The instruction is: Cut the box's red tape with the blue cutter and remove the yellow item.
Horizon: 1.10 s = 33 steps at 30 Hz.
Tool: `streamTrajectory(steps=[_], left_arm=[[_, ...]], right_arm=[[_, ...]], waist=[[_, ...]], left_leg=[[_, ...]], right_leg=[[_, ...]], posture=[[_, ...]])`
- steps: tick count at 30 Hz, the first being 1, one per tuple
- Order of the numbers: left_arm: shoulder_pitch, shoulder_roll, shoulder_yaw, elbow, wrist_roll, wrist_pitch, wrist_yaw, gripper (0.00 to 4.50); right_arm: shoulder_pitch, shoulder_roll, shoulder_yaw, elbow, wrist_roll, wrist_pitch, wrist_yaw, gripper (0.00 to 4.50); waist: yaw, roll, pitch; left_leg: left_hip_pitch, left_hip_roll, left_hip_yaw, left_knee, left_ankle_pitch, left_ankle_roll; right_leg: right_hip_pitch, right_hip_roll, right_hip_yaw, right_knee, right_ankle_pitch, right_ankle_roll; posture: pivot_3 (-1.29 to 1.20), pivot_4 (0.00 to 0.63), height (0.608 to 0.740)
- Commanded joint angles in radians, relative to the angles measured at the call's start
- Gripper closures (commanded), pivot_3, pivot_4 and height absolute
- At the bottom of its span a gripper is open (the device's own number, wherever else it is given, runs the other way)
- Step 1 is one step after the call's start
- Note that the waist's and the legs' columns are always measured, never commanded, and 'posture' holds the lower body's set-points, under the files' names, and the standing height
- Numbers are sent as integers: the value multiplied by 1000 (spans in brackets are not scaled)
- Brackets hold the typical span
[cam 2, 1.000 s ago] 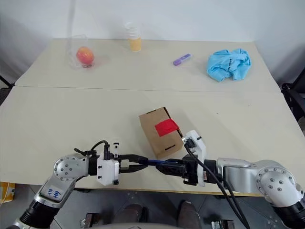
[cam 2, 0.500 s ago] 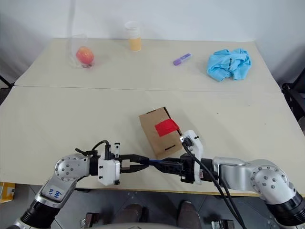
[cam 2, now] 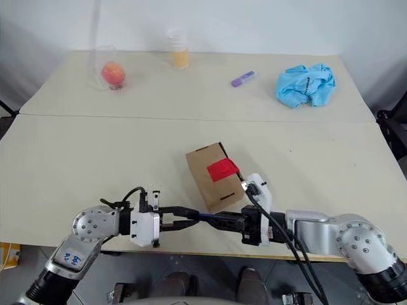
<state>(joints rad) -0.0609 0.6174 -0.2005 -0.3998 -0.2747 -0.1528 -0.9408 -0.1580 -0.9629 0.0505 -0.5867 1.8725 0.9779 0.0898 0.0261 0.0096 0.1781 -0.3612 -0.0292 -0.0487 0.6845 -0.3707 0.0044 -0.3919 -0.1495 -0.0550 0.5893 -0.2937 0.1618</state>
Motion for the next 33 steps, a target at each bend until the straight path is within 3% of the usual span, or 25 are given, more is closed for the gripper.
streamTrajectory(steps=[1,5,6,9,13,18,21,26,33], left_arm=[[47,67,193,-23,-233,213,29,4060],[46,137,359,66,-407,378,12,4060],[24,137,397,115,-429,401,16,4500],[-19,128,452,208,-444,431,10,4500],[-69,112,418,286,-418,444,-44,4500],[-165,48,310,268,-393,479,-69,4500],[-267,5,231,272,-371,513,-88,4500],[-482,-72,106,346,-281,582,-48,4500],[-637,-155,-1,439,-128,638,33,4500]], right_arm=[[91,-112,-187,-36,63,55,128,4386],[247,-204,-451,-14,86,137,282,4386],[277,-213,-521,3,68,159,319,4386],[332,-224,-645,38,19,196,389,4386],[366,-238,-783,107,-110,233,468,4386],[353,-289,-840,179,-312,253,602,4386],[275,-340,-803,215,-353,242,636,4386],[-10,-427,-580,273,-318,210,577,4386],[-563,-336,-172,334,-366,322,382,4386]], waist=[[1,0,0],[2,0,0],[2,0,0],[2,-2,1],[2,-2,1],[5,-3,1],[2,-3,1],[-3,-3,1],[-11,-5,3]], left_leg=[[0,0,0,0,0,0],[0,-2,1,0,1,-1],[0,-2,2,0,1,-1],[3,-2,3,0,1,0],[4,-3,4,0,1,0],[3,-5,4,0,1,1],[2,-6,4,0,1,1],[2,-5,4,0,2,-1],[-1,-5,3,0,3,-1]], right_leg=[[0,0,0,0,0,0],[1,3,-3,0,0,0],[1,3,-3,1,0,0],[4,2,-2,1,0,0],[4,2,-2,1,0,0],[4,1,0,1,0,0],[3,1,0,1,1,0],[1,2,1,2,1,1],[-3,2,2,1,1,2]], posture=[[0,150,740],[0,150,740],[0,150,740],[0,150,740],[0,150,740],[0,150,740],[0,150,740],[0,150,740],[0,150,740]])
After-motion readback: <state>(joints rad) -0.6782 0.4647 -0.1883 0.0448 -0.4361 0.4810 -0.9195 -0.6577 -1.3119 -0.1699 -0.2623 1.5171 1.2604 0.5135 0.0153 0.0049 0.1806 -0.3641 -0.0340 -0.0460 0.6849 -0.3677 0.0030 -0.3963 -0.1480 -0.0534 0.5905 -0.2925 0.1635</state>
